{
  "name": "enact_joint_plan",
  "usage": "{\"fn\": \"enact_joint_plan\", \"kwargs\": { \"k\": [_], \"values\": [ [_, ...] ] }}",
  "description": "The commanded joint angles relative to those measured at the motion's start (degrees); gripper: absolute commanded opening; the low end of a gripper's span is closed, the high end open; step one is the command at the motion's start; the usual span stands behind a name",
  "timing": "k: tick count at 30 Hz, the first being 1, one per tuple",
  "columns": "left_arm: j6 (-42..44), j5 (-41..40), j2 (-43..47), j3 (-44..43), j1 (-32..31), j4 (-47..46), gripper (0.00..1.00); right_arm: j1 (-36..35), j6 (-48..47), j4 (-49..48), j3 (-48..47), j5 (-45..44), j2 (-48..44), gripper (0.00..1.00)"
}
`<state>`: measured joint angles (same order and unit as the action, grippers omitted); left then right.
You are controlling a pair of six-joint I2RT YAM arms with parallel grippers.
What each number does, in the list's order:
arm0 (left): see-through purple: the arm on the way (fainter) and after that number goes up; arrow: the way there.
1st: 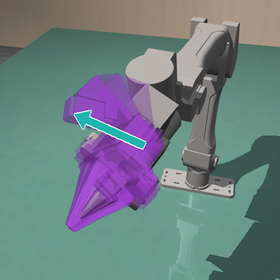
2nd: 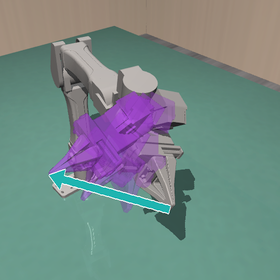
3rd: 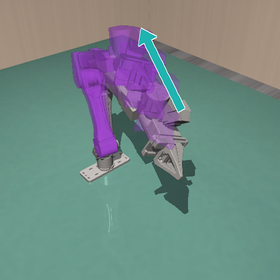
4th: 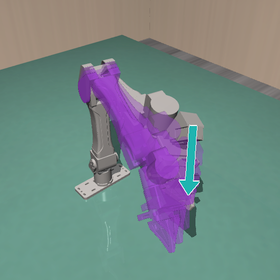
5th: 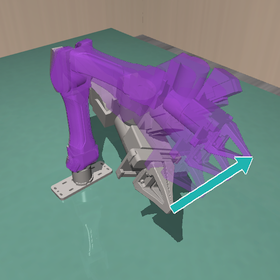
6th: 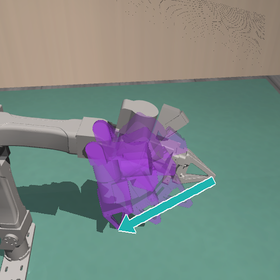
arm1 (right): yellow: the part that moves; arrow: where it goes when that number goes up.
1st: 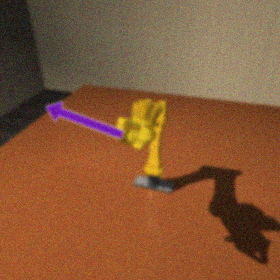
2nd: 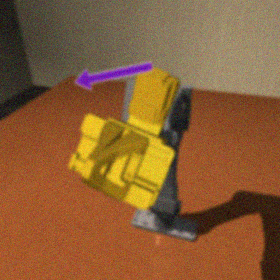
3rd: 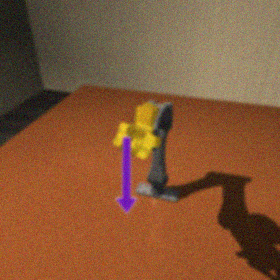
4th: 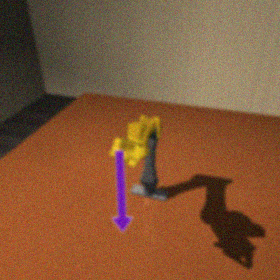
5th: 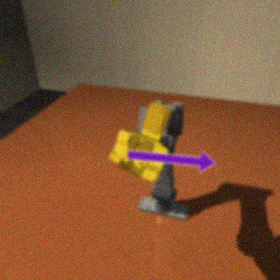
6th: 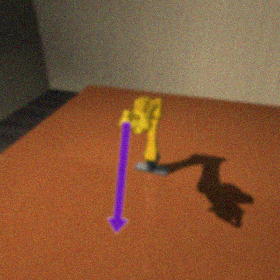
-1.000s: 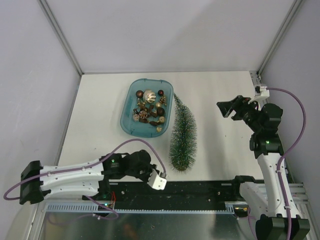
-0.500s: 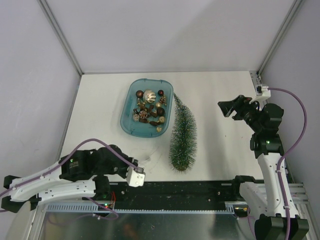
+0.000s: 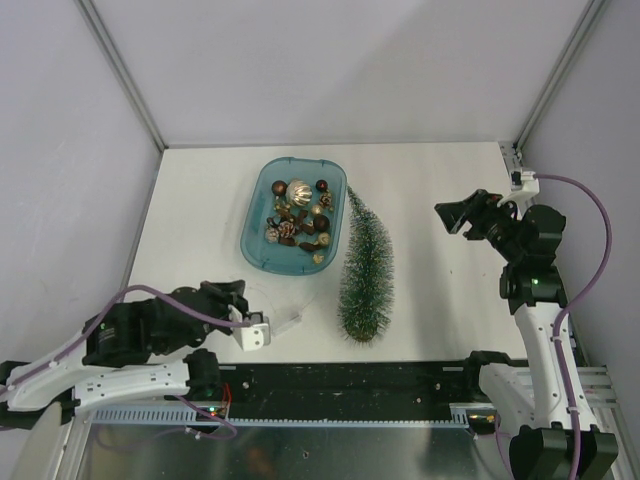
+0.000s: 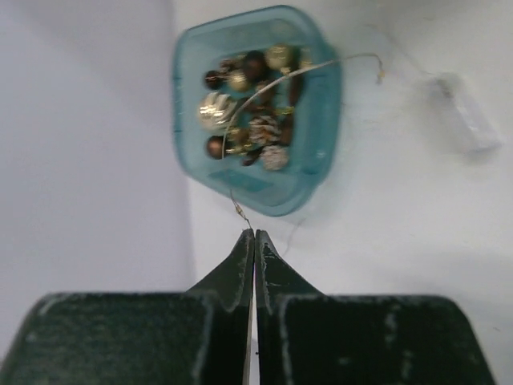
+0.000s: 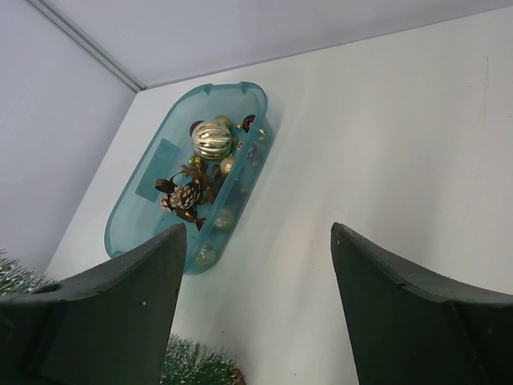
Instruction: Decorate the small christmas tree
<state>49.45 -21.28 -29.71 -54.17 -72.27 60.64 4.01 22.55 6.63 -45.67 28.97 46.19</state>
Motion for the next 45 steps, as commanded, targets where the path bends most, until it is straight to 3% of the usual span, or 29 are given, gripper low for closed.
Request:
{"fn": "enact_joint_plan", "kwargs": {
  "k": [1, 7, 12, 16, 25, 28, 30, 33, 36, 40, 45],
  "values": [
    [5.32, -10.98, 2.3, -3.98, -0.3, -10.77, 0.0, 0.38, 0.83, -1.27, -2.72, 1.08, 0.5, 0.77],
    [18.36, -14.49, 7.71, 0.51, -0.24, -27.66, 0.0, 0.38, 1.33, -1.97, -2.75, 1.77, 0.73, 0.77],
    [37.89, -7.9, 14.36, 8.79, -0.26, -37.78, 0.0, 0.38, 0.93, -1.26, -2.75, 1.9, 0.62, 0.76],
    [45.97, -4.42, 16.52, 13.35, -0.27, -44.73, 0.0, 0.38, 0.8, -0.98, -2.76, 2.12, 0.61, 0.76],
    [39.53, -4.64, 13.61, 23.78, 1.02, -57.71, 0.0, 0.38, 2.94, -3.12, -2.73, 4.05, 1.83, 0.76],
    [39.61, 1.17, 10.54, 29.33, 7.88, -68.39, 0.0, 0.31, 3.78, -4.16, -2.69, 5.1, 2.5, 0.76],
    [37.79, 8.21, 5.15, 30.3, 16.89, -76.07, 0.0, 0.23, 4.32, -5.03, -2.56, 5.63, 2.74, 0.76],
    [31.6, 13.15, -6.57, 26.42, 29.44, -85.41, 0.0, -0.14, 5.43, -7.15, -1.78, 6.06, 3.07, 0.77],
    [23.47, 13.67, -17.6, 19.02, 35.48, -89.08, 0.0, -0.96, 6.78, -10.2, -0.66, 6.1, 3.8, 0.77],
    [16.85, 15.38, -25.45, 13.22, 38.32, -90.83, 0.0, -2.56, 8.27, -13.52, 0.69, 6.04, 5.15, 0.77],
    [12.77, 20.26, -28.65, 11.27, 37.85, -92.56, 0.0, -3.79, 10.04, -17.07, 1.59, 6.89, 7.29, 0.78]
  ]
}}
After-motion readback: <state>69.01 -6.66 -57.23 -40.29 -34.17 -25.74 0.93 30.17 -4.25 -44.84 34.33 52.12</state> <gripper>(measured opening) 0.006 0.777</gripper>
